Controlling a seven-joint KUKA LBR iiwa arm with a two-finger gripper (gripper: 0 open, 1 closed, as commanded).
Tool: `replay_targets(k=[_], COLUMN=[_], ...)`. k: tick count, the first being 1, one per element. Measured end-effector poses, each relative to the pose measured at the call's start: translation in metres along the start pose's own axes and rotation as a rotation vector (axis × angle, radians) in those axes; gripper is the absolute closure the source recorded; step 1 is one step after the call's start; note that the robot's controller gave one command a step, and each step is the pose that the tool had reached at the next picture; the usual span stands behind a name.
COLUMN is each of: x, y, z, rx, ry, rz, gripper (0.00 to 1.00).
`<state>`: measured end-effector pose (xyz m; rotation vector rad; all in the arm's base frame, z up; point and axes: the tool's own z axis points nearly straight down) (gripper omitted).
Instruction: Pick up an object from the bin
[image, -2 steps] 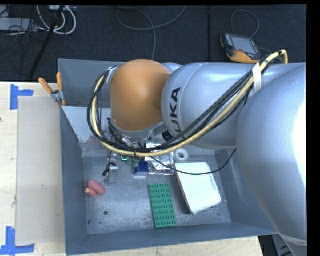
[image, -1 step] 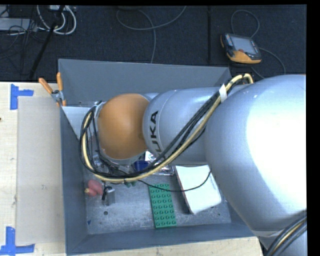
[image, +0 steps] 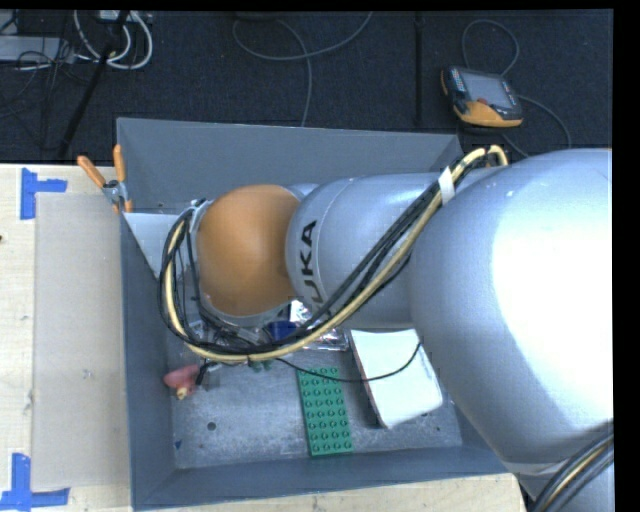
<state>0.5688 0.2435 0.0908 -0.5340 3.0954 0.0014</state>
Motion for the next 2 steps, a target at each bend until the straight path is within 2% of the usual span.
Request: replay_targets(k=[1, 2], x=[0.01, -0.042], y=[0.008, -0.036], z=[-0.103, -0.229], rx=[0.0, 0.002], ry=[-0.008, -0.011], rz=[0.02, -0.026], gripper=[1.0, 1.0])
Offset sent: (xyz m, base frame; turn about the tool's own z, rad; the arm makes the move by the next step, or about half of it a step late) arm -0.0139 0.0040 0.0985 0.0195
